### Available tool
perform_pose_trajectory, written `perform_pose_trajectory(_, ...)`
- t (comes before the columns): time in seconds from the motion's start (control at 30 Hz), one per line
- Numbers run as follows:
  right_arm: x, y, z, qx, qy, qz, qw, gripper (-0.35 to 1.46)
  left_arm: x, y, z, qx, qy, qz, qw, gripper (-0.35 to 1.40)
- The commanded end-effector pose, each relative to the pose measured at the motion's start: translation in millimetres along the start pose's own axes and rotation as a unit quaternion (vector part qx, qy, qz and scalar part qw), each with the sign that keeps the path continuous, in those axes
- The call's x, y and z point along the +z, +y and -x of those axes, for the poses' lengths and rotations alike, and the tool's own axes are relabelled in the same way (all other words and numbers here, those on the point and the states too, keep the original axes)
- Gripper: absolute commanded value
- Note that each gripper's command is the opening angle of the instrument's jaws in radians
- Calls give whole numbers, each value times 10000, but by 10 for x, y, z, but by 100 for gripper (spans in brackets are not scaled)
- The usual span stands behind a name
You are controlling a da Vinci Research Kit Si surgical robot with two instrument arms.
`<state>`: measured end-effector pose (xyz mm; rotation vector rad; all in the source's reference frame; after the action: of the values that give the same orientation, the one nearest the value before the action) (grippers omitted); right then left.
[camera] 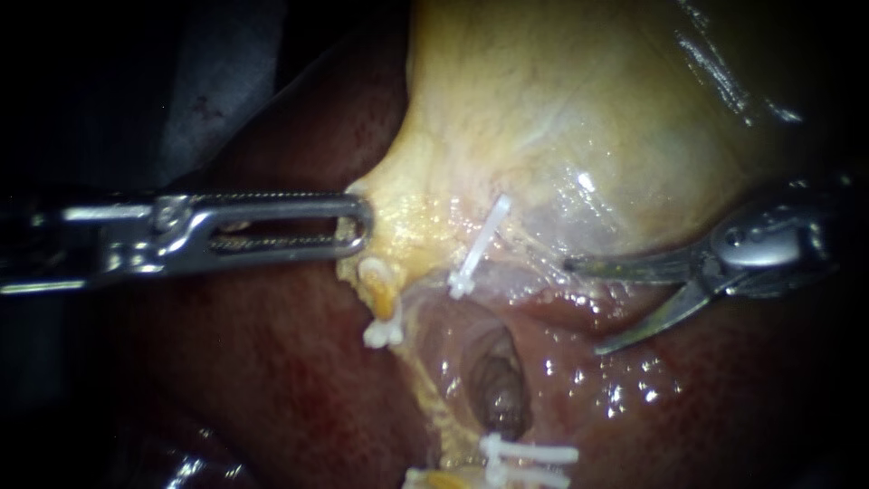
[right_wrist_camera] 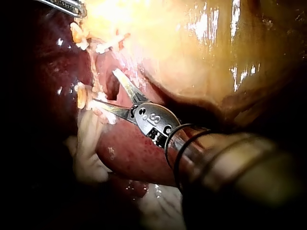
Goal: Go back from the cut right tube
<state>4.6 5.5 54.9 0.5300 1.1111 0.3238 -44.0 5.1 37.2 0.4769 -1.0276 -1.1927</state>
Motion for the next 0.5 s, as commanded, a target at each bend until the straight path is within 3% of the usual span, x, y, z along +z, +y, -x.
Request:
perform_pose_trajectory(0.03, -2, 1, -1, -13, 4, 20, 10000, 86, 1, 0, 0, 2, -2, 3, 10000, -35)
perform_pose_trajectory(0.5, -20, 5, -14, -178, 129, 117, 9997, 86, 6, 3, -4, 16, -14, 20, 10000, -35)
